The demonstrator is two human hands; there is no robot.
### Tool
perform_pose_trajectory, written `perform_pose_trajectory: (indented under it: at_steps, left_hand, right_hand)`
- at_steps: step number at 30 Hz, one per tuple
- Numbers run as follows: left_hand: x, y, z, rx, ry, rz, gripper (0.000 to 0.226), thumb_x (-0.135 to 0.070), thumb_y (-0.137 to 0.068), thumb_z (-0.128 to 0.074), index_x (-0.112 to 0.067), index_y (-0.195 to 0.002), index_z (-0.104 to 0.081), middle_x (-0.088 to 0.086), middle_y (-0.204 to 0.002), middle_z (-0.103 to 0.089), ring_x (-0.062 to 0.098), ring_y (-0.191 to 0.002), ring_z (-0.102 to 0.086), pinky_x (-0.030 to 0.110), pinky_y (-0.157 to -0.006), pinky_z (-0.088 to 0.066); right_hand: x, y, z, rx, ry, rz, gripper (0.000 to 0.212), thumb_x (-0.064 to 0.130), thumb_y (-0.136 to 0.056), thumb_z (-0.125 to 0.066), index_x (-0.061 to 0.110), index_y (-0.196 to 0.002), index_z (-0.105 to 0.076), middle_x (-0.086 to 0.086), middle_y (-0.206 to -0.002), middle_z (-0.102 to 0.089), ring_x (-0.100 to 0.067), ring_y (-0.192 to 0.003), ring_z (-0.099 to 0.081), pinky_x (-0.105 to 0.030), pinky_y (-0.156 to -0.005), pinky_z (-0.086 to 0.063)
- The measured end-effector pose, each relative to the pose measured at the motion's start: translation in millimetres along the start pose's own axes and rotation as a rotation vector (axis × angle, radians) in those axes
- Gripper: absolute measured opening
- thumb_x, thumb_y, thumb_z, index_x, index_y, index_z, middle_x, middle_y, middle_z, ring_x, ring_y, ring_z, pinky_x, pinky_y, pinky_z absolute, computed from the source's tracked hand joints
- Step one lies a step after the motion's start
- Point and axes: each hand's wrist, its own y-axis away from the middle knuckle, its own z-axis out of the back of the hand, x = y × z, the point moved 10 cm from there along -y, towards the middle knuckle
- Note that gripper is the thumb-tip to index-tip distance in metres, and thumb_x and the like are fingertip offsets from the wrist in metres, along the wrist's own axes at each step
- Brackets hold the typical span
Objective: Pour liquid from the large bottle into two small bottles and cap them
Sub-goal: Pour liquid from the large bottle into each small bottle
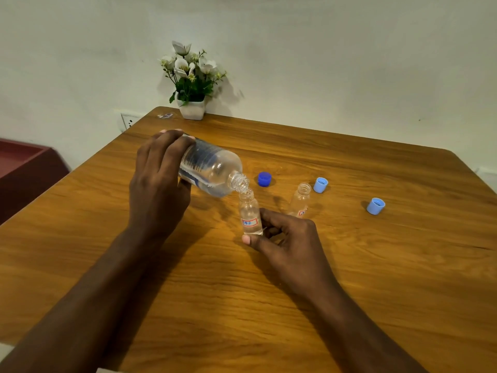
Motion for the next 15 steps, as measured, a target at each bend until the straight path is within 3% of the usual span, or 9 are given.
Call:
perform_pose_trajectory:
  at_steps: [15]
  left_hand:
    - [-1.5, -0.8, 2.2, -0.008, 0.003, -0.009, 0.056, 0.008, -0.074, -0.068, -0.004, -0.125, -0.048, 0.021, -0.129, -0.053, 0.037, -0.122, -0.046, 0.038, -0.097, -0.041]
  right_hand:
    - [-2.6, -1.7, -2.5, 0.008, 0.006, 0.004, 0.021, 0.018, -0.077, -0.076, 0.021, -0.098, -0.074, 0.011, -0.086, -0.075, -0.009, -0.075, -0.067, -0.035, -0.072, -0.053]
